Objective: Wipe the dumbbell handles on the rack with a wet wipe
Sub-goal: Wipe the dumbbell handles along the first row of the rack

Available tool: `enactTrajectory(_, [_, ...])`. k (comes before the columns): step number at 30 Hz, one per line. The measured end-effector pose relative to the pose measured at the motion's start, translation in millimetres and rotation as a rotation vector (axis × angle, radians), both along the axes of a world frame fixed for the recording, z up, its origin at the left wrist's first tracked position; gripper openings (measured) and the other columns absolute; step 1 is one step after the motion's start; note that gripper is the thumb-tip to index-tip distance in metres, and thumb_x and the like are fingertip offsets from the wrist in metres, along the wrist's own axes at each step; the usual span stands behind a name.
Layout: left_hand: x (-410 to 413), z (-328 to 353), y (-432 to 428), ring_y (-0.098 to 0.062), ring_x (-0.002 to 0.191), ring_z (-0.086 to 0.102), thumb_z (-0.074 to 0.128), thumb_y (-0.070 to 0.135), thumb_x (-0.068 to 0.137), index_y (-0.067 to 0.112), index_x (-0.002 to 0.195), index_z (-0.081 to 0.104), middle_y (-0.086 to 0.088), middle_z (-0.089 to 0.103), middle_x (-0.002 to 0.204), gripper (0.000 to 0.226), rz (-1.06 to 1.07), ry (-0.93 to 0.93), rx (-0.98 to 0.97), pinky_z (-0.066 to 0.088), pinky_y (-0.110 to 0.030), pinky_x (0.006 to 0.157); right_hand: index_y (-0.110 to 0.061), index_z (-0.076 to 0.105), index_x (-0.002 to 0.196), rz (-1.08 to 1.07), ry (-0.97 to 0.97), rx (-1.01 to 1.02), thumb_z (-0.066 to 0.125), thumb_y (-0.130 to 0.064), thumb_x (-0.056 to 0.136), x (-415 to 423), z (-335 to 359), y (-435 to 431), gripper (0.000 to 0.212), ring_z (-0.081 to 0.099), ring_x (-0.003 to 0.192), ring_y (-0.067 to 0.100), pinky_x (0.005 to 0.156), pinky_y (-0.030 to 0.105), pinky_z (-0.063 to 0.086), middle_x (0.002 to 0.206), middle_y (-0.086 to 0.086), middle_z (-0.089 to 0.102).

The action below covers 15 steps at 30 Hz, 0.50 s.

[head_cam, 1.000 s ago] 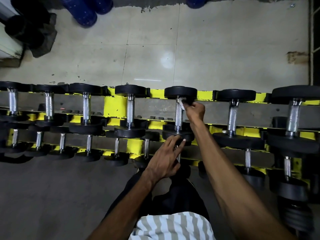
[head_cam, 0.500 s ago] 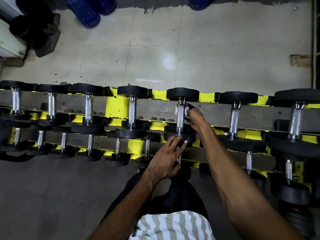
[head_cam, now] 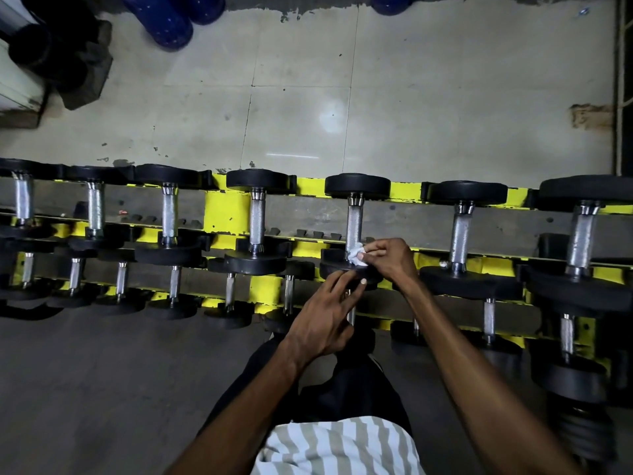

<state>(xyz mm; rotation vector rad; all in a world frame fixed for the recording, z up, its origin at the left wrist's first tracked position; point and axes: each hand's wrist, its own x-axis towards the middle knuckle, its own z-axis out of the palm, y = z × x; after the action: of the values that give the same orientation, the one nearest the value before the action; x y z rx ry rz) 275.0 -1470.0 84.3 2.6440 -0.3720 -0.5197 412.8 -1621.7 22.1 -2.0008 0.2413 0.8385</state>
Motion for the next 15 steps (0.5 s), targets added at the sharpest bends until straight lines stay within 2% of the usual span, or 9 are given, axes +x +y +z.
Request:
enactTrajectory(3, [1,0,0,-0.03,0.149,0.023,0.066,0.028,0.075,0.012,0.157,0.033,-0.015,0.027,0.158,0.09,-0.009,-0.006,0.007,0.042,-0.037,0.111,-0.012,0.078,0.096,-0.247,-0.075,0.009,0.086,-0.021,0.075,-3,5,17,0.024,0.067,0.067,0.0,0.054,0.004,0.045,0.083,-0.004,0.074])
enactTrajectory(6, [1,2,0,-0.029,0.148,0.024,0.066,0.028,0.074,0.012,0.157,0.033,-0.014,0.027,0.157,0.09,-0.009,-0.008,0.006,0.043,-0.036,0.11,-0.013,0.078,0.1,-0.443,-0.17,0.018,0.085,-0.018,0.074,8,11,38,0.027,0.07,0.071,0.003,0.059,0.008,0.049,0.092,0.0,0.077])
enactTrajectory(8, [1,2,0,-0.03,0.148,0.024,0.066,0.028,0.074,0.012,0.156,0.034,-0.014,0.027,0.157,0.09,-0.004,-0.007,0.008,0.045,-0.036,0.108,-0.014,0.078,0.101,-0.477,-0.279,-0.023,0.084,-0.018,0.076,19,15,49,0.026,0.069,0.074,0.007,0.059,0.01,0.046,0.094,-0.001,0.077])
enactTrajectory(11, [2,2,0,-0.03,0.149,0.023,0.064,0.028,0.073,0.012,0.157,0.034,-0.014,0.027,0.157,0.09,0.003,-0.003,0.0,0.045,-0.038,0.109,-0.02,0.078,0.102,-0.335,-0.501,-0.215,0.079,-0.025,0.08,22,21,55,0.022,0.067,0.083,0.017,0.064,0.02,0.04,0.094,0.0,0.075])
enactTrajectory(15, [1,1,-1,-0.03,0.149,0.022,0.063,0.027,0.074,0.011,0.157,0.034,-0.014,0.027,0.157,0.089,0.013,-0.003,-0.016,0.045,-0.039,0.111,-0.02,0.074,0.109,0.027,-0.834,-0.355,0.071,-0.018,0.084,12,18,42,0.025,0.057,0.098,0.02,0.08,0.032,0.046,0.106,-0.004,0.07])
